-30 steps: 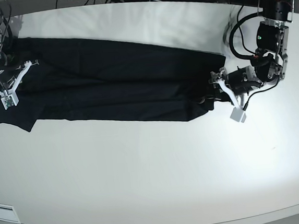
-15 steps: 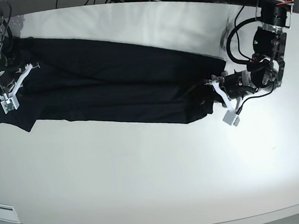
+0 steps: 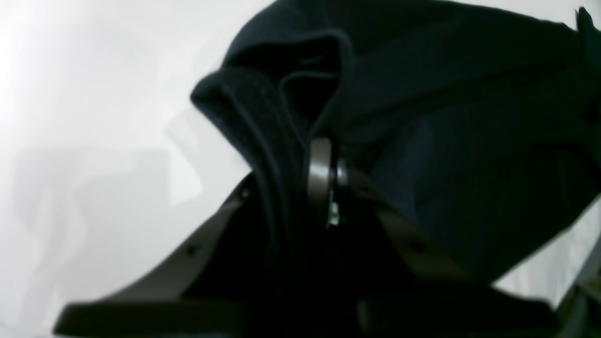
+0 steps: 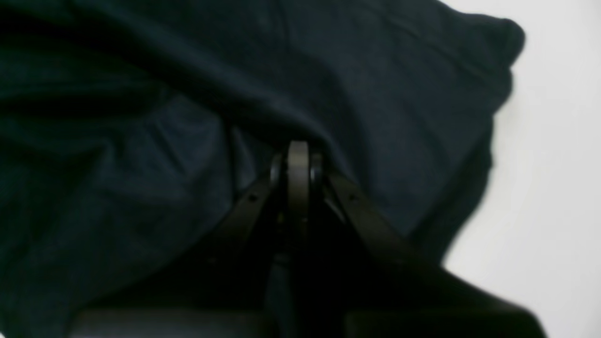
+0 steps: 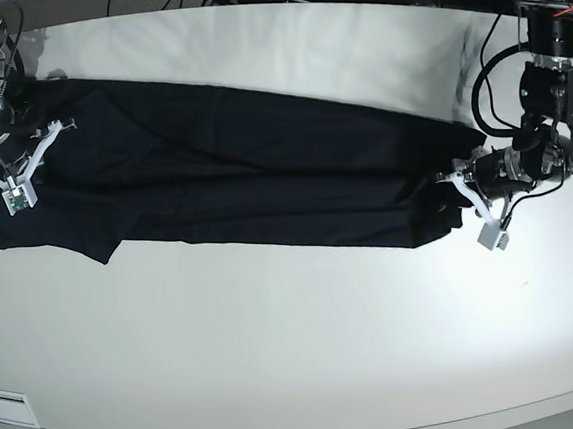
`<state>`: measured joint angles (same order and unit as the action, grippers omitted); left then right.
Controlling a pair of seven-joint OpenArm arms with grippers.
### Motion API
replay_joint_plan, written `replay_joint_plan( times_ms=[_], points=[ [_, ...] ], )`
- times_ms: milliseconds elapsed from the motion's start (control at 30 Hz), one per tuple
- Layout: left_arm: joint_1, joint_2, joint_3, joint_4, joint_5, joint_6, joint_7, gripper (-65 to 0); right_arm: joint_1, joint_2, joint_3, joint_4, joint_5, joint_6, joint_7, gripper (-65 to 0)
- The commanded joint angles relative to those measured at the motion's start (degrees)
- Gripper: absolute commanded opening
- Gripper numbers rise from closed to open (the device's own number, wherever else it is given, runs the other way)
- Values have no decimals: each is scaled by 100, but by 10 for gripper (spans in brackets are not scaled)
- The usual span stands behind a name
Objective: Fold the T-shirt properly
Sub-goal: 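Fold the strip end with the left gripper toward the right gripper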
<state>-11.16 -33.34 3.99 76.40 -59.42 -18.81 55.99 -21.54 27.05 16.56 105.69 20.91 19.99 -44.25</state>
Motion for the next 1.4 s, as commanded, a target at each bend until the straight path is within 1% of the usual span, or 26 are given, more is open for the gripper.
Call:
replay_joint_plan(
  times_ms=[0, 67, 133, 233, 300, 333, 367, 467, 533, 700, 800, 900, 1067, 1133, 1167, 1200, 1233, 1267, 1300, 1333, 1367],
  points=[
    [-79, -81, -48, 48, -232, -129, 70, -650, 15, 9, 35, -63, 2, 70, 151, -650],
    [-81, -79, -48, 48, -584, -367, 136, -650, 15, -118, 35, -378, 2, 229, 229, -650],
    [-81, -79, -48, 48, -1043, -710, 205, -650, 28, -199, 35, -654, 2, 348, 225, -650],
    [-101, -79, -48, 48, -1862, -1266, 422, -650, 13, -227, 35, -754, 4, 380, 173, -650],
    [-111, -74, -48, 48, -2558, -1637, 719, -650, 15, -227, 35, -750, 2, 380, 157, -650],
    [-114, -63, -48, 48, -2558, -1777, 898, -650, 13, -227, 35, -750, 4, 380, 153, -650],
    [-125, -20, -68, 98, -2558, -1869, 946, -650, 17, -227, 37, -750, 2, 380, 129, -650],
    [-129, 177, -83, 275, -2558, -1873, 964, -650, 28, -227, 35, -750, 4, 380, 98, -650],
    [-129, 407, -81, 415, -2558, -1871, 920, -650, 26, -227, 35, -750, 4, 382, 98, -650],
    [-125, 1220, -81, 498, -2558, -1910, 881, -650, 26, -227, 37, -750, 2, 385, 63, -650],
    [-127, 1679, -81, 498, -2558, -1923, 879, -650, 26, -227, 35, -750, 2, 452, 9, -650],
    [-125, 2079, -79, 498, -2487, -2052, 876, -650, 26, -225, 37, -750, 2, 496, 9, -650],
    [-94, 2544, -79, 492, -2006, -2070, 833, -650, 26, -227, 35, -750, 4, 494, 9, -650],
    [-92, 2671, -79, 492, -1958, -2065, 831, -650, 28, -225, 37, -750, 4, 492, 9, -650],
    [-94, 2717, -76, 492, -1963, -2068, 833, -624, 28, -225, 37, -750, 4, 492, 9, -650],
    [-94, 2782, -74, 492, -1967, -2068, 831, -545, 28, -225, 35, -750, 7, 492, 9, -650],
    [-94, 2837, -72, 492, -1971, -2065, 831, -448, 28, -225, 35, -750, 7, 492, 9, -638],
    [-94, 2914, -72, 492, -1980, -2063, 833, -356, 28, -225, 35, -750, 7, 492, 9, -587],
    [-92, 2973, -63, 492, -2092, -2020, 844, -285, 33, -225, 35, -750, 7, 492, 9, -537],
    [-90, 3029, -48, 492, -2243, -1902, 868, -254, 44, -227, 35, -750, 7, 494, 9, -492],
    [-94, 3071, -17, 492, -2339, -1792, 883, -249, 46, -225, 37, -750, 4, 492, 11, -457]
  ],
)
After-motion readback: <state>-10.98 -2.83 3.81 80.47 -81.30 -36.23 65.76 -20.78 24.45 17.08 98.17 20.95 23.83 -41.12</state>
